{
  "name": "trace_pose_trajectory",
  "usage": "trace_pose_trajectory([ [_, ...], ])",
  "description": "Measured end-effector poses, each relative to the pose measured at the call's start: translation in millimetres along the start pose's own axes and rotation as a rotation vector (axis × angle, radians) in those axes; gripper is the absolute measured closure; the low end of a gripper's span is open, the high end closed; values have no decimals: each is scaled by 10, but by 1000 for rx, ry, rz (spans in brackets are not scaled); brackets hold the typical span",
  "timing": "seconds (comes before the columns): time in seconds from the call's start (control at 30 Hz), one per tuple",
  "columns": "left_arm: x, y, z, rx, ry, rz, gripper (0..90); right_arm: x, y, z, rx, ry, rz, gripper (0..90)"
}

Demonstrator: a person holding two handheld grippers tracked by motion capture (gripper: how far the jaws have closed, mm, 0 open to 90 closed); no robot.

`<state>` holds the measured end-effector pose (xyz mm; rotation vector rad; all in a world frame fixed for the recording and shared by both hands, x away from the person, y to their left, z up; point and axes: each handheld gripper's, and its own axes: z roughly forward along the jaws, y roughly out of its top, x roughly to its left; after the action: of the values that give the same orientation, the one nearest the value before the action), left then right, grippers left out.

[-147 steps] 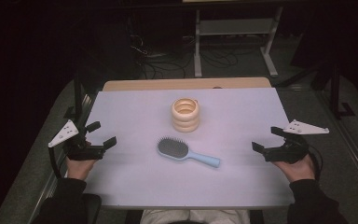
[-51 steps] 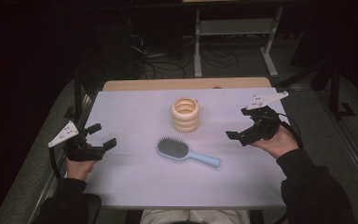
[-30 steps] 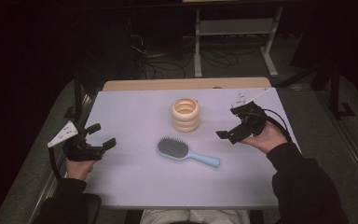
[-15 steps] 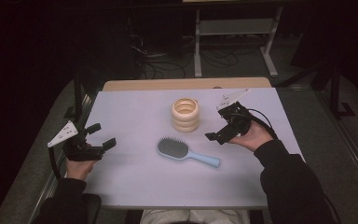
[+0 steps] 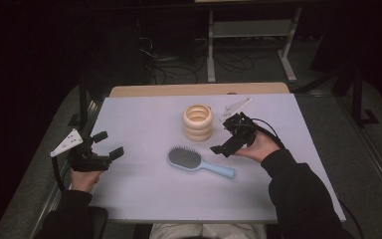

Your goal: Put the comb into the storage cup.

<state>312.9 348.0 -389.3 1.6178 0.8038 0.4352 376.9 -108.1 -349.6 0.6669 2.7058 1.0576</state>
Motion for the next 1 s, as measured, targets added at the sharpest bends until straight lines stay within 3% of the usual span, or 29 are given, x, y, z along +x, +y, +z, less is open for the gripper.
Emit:
trace_pose_trajectory([
  [1.0, 4, -5, 21, 9, -4, 3, 0, 120, -77, 423, 112, 70, -39, 0],
])
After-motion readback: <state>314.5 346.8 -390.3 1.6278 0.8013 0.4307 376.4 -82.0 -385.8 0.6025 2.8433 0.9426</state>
